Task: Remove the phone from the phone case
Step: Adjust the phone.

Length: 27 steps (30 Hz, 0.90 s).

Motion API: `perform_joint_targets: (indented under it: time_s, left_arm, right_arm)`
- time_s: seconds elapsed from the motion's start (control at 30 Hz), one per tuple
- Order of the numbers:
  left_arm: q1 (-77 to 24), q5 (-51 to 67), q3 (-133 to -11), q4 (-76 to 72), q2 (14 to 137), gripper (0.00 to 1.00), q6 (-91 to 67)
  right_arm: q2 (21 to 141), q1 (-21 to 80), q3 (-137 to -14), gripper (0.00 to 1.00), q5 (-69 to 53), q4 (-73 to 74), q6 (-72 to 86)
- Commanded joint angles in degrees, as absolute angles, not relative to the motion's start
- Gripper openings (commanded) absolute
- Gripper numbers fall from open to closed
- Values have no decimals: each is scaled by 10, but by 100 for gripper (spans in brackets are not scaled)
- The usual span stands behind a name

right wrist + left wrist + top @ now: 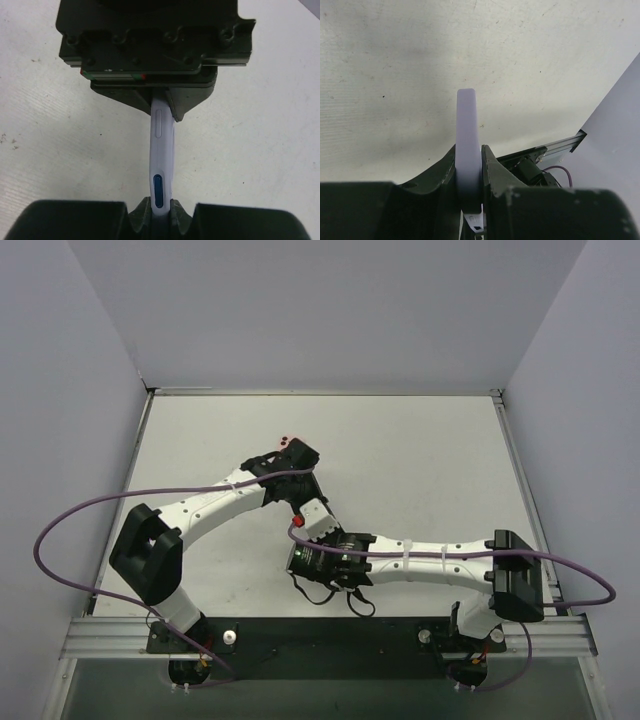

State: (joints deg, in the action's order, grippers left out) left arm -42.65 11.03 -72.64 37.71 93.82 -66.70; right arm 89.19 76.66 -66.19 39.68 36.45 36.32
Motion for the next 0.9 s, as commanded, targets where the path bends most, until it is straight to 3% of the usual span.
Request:
perform_joint_targets:
  time_s: [0.0,0.03,0.13,0.17,0.3,0.33,0.4,0.43,0.5,0.63,0.73,0.8,0.87]
  left_arm:
    - [-424,116,-751,405,911,0,-681]
    - [-424,122,-749,398,908,0,-674]
    - [-423,137,-737,366,897,19,-667]
    - [-423,141,-730,347,889,29,-666]
    - [-410,146,-728,326,869,37,-637]
    - [-403,150,-728,323,865,50,-623]
    - [-384,166,-728,313,846,59,-601]
    - [-378,174,-726,300,841,71,-595]
    - [-360,195,-722,291,820,83,-578]
    - [-315,256,-691,225,780,87,-571]
    - [-275,279,-632,165,739,87,-582]
    - [-262,221,-601,149,711,85,-585]
    - [-258,170,-551,116,672,84,-577]
  right_arm:
    - [890,764,-664,0,437,402,386]
    - [888,764,-664,0,444,403,387]
    - [875,759,-667,0,451,403,388]
    - [871,756,-667,0,451,403,389]
    - [825,723,-636,0,426,367,395]
    - [812,713,-624,0,409,332,395]
    - [774,673,-590,0,350,297,396]
    - [763,660,-584,0,333,276,399]
    - [737,629,-570,0,301,255,401]
    - [698,568,-556,0,228,221,397]
    - [660,488,-533,0,104,179,408]
    - [621,446,-502,0,-32,98,438]
    - [593,397,-466,0,-93,44,460]
